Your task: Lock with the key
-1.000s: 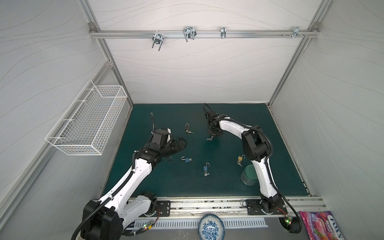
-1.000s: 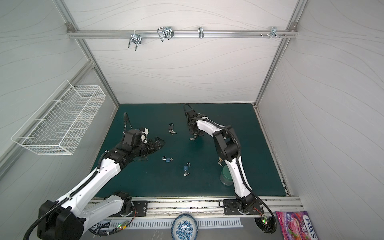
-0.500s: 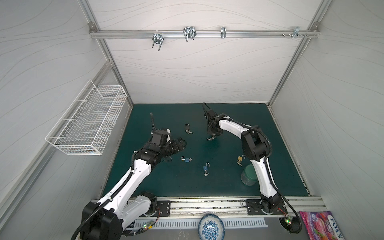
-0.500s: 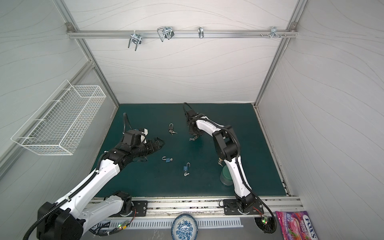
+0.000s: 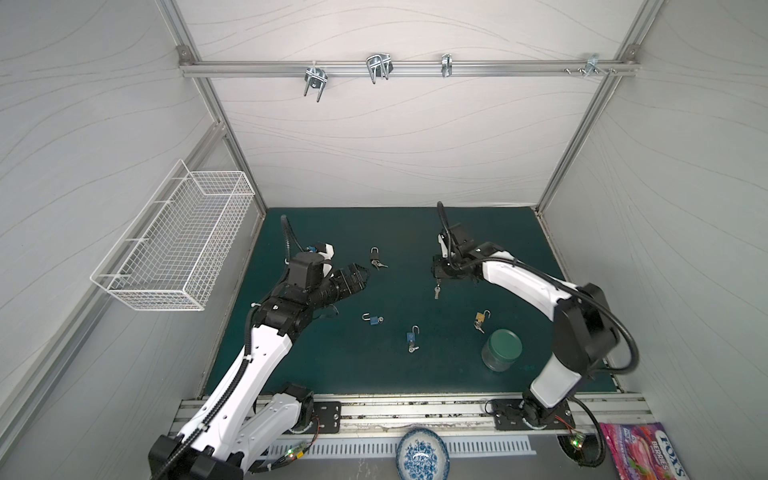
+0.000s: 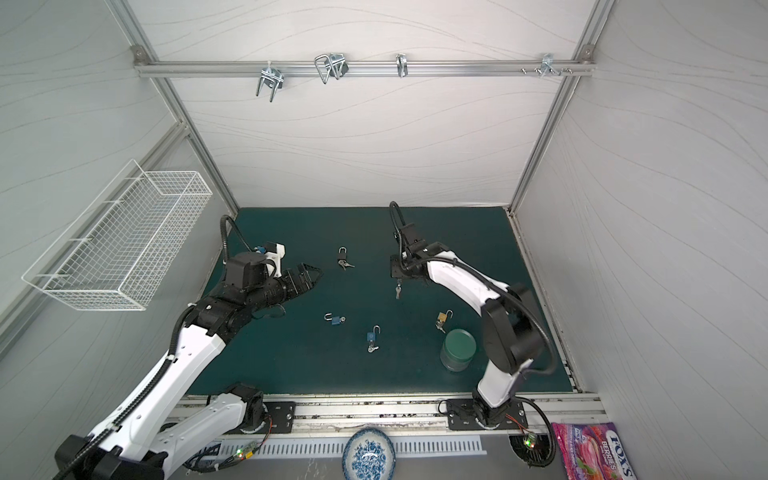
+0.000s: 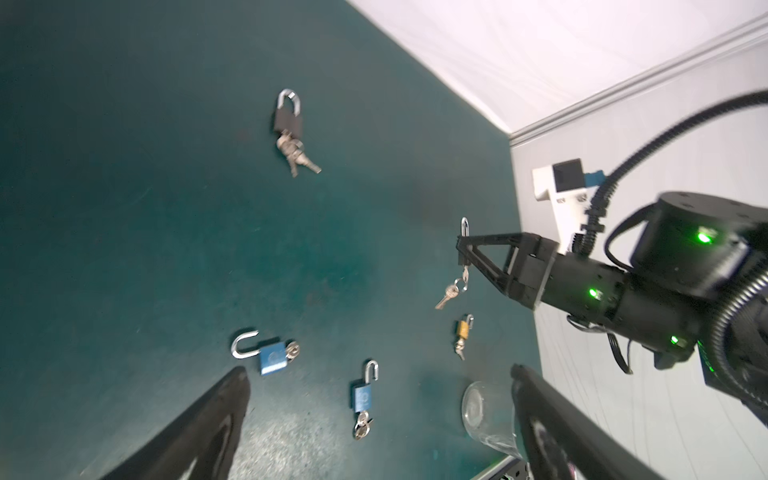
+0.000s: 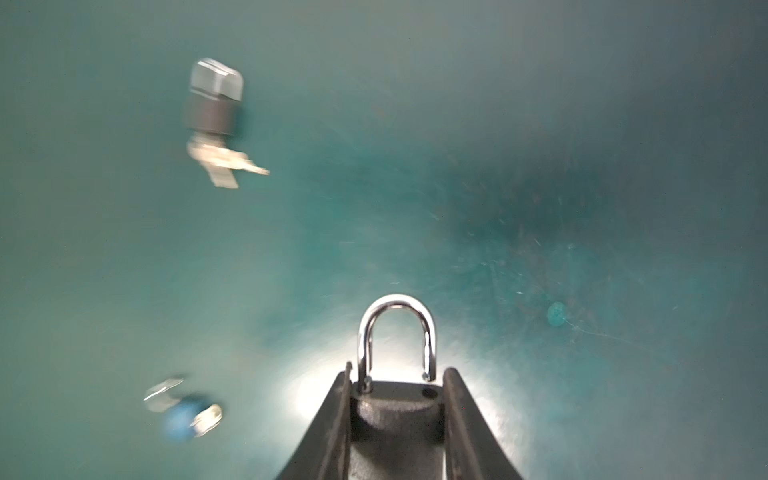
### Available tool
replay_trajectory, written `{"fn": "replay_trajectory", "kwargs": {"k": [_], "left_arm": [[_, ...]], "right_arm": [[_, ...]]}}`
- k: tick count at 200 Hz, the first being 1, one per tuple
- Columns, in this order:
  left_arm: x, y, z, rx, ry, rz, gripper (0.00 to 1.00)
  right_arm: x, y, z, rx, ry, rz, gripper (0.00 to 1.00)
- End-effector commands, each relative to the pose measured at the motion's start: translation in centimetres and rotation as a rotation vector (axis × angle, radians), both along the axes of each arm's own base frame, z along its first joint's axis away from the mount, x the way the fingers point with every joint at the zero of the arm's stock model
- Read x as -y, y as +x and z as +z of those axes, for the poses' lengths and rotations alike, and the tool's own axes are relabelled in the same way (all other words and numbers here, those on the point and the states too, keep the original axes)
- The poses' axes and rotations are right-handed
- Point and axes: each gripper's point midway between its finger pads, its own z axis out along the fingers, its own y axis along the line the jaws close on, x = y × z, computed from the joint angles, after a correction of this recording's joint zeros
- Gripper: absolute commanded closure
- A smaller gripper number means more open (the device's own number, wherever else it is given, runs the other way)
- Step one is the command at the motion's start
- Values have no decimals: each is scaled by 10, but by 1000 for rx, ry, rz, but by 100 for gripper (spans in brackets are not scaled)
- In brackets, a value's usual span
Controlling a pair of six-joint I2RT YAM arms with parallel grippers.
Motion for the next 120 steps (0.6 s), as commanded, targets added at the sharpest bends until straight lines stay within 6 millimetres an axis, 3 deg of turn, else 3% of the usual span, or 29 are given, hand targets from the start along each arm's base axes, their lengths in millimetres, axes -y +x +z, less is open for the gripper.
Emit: {"fn": "replay_trajectory", "kwargs": {"k": [1,38,67,96,120], "left_arm": [[6,0,44,133,-13,-64,1],[21,-6,93,277,-52,-172,2],[29,-7,123,357,-69,-232,2],[43,-11,155,477,-106,-331,2],[54,-19,178,667,-109,-438,3]], "right_arm": [[-11,-13,55,163,137,130,100],[-3,-45,129,355,247,267,100],[-5,-74,161,372,285,389,100],[-18,-119,192,477,360,669,100],[-22,-135,206,540,382,797,100]]}}
